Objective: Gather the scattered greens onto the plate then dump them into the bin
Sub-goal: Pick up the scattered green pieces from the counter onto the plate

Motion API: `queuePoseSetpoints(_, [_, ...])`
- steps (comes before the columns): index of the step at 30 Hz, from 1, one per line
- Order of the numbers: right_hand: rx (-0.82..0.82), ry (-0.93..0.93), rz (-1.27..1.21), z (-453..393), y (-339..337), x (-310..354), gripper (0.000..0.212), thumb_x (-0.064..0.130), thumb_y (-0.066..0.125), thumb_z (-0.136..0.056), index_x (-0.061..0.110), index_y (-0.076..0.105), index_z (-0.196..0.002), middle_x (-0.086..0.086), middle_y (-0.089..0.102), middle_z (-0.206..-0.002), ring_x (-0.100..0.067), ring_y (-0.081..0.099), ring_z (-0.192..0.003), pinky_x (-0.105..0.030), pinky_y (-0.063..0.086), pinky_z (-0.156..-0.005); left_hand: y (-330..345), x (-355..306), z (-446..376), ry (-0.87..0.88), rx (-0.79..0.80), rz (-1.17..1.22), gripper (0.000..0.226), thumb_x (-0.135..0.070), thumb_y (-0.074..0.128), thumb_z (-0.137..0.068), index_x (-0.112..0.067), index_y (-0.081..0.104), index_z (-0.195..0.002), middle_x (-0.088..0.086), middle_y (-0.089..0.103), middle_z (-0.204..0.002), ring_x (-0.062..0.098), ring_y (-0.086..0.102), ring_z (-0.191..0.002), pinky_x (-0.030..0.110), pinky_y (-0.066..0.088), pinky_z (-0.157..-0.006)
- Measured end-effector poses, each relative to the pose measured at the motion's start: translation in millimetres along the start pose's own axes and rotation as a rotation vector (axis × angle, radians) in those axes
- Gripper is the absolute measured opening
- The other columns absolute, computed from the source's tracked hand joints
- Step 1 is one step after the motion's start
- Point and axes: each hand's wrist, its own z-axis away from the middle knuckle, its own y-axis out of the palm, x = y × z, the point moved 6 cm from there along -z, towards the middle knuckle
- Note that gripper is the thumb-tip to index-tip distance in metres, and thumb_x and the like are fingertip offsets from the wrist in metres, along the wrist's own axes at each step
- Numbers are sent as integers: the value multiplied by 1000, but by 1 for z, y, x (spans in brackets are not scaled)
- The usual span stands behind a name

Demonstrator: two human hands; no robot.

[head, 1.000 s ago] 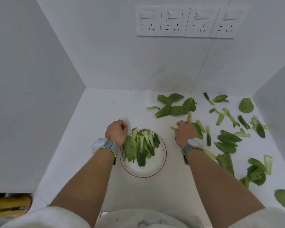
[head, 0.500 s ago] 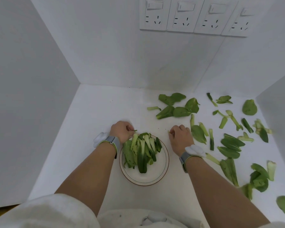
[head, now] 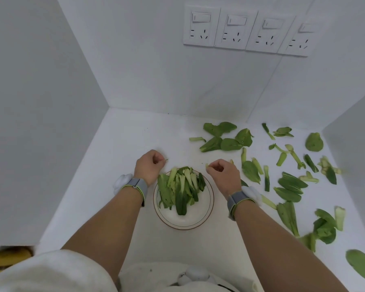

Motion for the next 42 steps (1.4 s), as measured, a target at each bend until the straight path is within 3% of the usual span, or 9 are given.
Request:
queuePoseSetpoints(6, [133,43,-151,18,10,-2,6,24,75,-75,20,72,-72,7,68,-68,-8,57,-65,-29,52,-70,16,-22,34,104,35,20,3,-22,67,-86,-21,70,-86,-7,67,-80,6,58,-74,15,46,-70])
queuePoseSetpoints(12, [143,31,-157,31,10,-9,16,29,80,-73,18,70,-70,8,65,-62,-8,54,-60,-28,50,-64,32,-29,52,258,88,-242,12,-30,66,-88,-21,73,-86,-5,63,-86,20,56,-91,35,49,-84])
queuePoseSetpoints(20, [-268,133,25,42,-60,-50,36,39,58,-88,13,55,-63,4,55,-57,-13,47,-57,-25,37,-53,56,-63,71,355,-65,-322,13,-23,54,-94,-19,65,-91,-2,61,-87,19,49,-90,29,42,-71])
queuePoseSetpoints(26, [-446,259,28,62,-117,-99,40,41,51,-91,13,46,-62,2,49,-55,-16,42,-53,-30,37,-51,115,-110,106,553,121,-285,12,-7,58,-91,-9,69,-97,6,63,-95,22,56,-92,30,44,-80])
queuePoseSetpoints(29, [-490,269,40,74,-137,-113,40,41,52,-92,15,46,-62,3,48,-55,-15,42,-55,-30,36,-54,146,-121,125,636,194,-294,13,-11,60,-90,-13,70,-98,2,65,-98,20,63,-86,35,49,-83])
queuePoseSetpoints(34, [-203,153,308,87,-152,-136,12,40,63,-87,29,63,-83,10,62,-78,-13,57,-74,-29,44,-69,211,-121,143,722,334,-541,34,-15,57,-89,-23,63,-122,-3,54,-128,22,52,-114,32,41,-94])
queuePoseSetpoints(37, [3,58,407,90,-137,-140,22,44,68,-82,28,65,-97,9,56,-91,-11,54,-83,-27,44,-75,229,-108,139,779,343,-778,45,-10,54,-85,-28,61,-125,-8,47,-140,24,38,-129,34,34,-94])
queuePoseSetpoints(39, [56,10,447,91,-126,-139,28,43,70,-80,28,64,-103,8,51,-98,-10,50,-87,-25,40,-75,228,-104,137,782,305,-820,40,-11,60,-79,-29,67,-114,-10,56,-130,22,46,-124,34,36,-90])
queuePoseSetpoints(42, [55,-49,476,91,-117,-137,25,38,72,-80,25,64,-101,5,46,-101,-11,45,-91,-22,36,-76,224,-107,139,854,206,-907,25,-20,77,-56,-29,72,-78,-10,65,-87,20,60,-89,32,45,-72])
